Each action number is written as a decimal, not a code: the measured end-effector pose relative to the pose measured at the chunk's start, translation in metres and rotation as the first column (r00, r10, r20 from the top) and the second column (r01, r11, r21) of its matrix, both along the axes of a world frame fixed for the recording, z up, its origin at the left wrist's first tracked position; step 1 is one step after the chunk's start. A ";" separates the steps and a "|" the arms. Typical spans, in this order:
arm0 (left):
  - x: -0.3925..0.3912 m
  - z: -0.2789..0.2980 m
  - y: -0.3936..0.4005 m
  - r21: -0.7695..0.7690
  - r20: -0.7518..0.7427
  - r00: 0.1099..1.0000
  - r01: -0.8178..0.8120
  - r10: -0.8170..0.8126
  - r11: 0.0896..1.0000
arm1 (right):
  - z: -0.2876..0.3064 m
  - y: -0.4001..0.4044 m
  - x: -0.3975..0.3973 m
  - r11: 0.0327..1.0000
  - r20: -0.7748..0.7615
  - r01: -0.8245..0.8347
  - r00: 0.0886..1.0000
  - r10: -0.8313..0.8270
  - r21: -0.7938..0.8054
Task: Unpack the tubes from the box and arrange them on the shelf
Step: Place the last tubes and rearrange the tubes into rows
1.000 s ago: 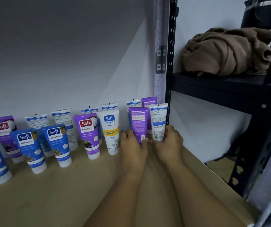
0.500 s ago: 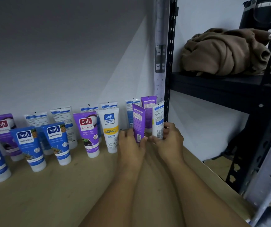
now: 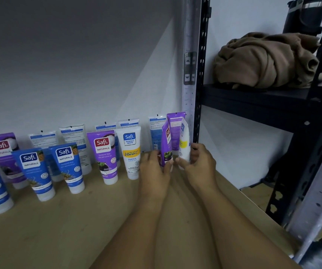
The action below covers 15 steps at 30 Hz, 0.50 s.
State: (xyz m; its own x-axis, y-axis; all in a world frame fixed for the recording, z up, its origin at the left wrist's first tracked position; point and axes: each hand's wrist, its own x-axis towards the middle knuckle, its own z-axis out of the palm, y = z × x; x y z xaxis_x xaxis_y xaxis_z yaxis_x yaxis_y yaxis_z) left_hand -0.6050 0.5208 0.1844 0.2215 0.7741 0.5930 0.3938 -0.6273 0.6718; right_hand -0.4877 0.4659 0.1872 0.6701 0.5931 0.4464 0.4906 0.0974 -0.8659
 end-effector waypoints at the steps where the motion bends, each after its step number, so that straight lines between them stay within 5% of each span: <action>1: 0.000 0.000 0.000 0.005 0.004 1.000 0.004 -0.004 1.000 | 0.000 0.000 0.000 1.000 0.004 0.006 1.000 -0.006 -0.001; 15: -0.002 -0.004 0.004 -0.033 0.088 0.991 0.099 -0.096 0.995 | -0.003 0.003 0.002 0.999 0.036 0.035 0.999 -0.034 -0.037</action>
